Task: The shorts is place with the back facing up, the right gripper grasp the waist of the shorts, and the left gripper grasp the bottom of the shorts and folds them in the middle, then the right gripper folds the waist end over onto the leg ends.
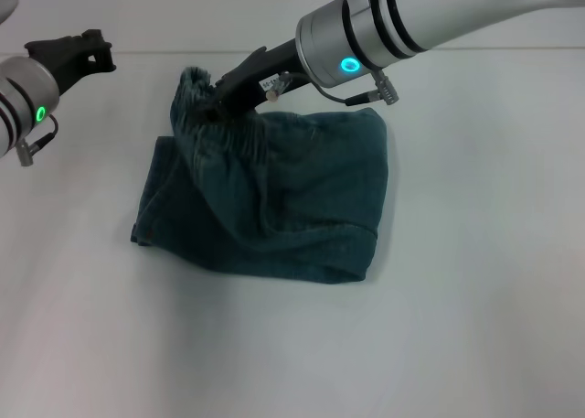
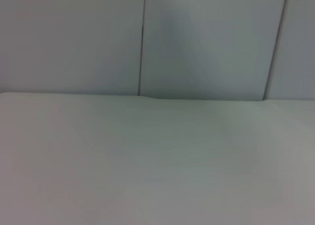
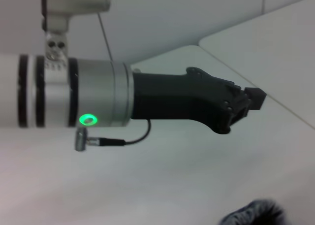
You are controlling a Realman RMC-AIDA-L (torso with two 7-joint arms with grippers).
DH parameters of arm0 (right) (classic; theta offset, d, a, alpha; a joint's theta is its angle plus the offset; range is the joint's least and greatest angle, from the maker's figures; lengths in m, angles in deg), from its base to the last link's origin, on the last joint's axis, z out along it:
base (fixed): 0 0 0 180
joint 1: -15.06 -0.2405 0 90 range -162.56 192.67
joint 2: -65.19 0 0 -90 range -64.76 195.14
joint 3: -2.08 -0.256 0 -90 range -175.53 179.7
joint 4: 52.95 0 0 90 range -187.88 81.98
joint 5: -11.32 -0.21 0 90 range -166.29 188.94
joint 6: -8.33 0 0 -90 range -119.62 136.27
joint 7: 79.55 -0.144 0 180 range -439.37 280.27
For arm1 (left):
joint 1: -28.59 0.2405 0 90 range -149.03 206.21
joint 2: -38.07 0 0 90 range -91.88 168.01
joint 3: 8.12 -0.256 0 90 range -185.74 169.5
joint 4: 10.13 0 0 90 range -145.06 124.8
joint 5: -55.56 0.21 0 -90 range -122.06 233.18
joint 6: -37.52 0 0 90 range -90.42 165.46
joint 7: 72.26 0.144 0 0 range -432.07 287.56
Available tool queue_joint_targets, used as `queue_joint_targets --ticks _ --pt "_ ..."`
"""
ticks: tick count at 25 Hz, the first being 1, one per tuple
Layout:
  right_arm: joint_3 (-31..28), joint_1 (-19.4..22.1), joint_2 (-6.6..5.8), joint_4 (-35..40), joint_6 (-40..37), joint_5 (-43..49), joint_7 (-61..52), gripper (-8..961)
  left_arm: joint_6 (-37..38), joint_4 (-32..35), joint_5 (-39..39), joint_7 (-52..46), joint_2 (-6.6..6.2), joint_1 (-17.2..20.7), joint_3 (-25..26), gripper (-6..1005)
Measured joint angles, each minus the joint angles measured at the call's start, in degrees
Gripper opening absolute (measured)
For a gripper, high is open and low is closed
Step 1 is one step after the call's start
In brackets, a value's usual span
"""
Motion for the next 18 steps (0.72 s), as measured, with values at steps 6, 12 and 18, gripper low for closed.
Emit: queue_joint_targets --ticks 6,12,18 --pt "0.0 0.2 -0.05 0.3 1.3 1.6 1.8 353 0.0 -0.3 0.1 -0.1 -0.03 -0.9 -1.0 43" --pt "0.1 2.2 0.06 3.5 0.9 1.8 2.3 486 -1.3 -1.4 0.1 -0.1 -0.13 -2.3 -1.3 47" --pt "0.2 15.1 0.22 15.6 0.3 -4.0 2.3 687 -1.5 -0.5 -0.4 -0.6 -0.09 -1.5 -0.6 52"
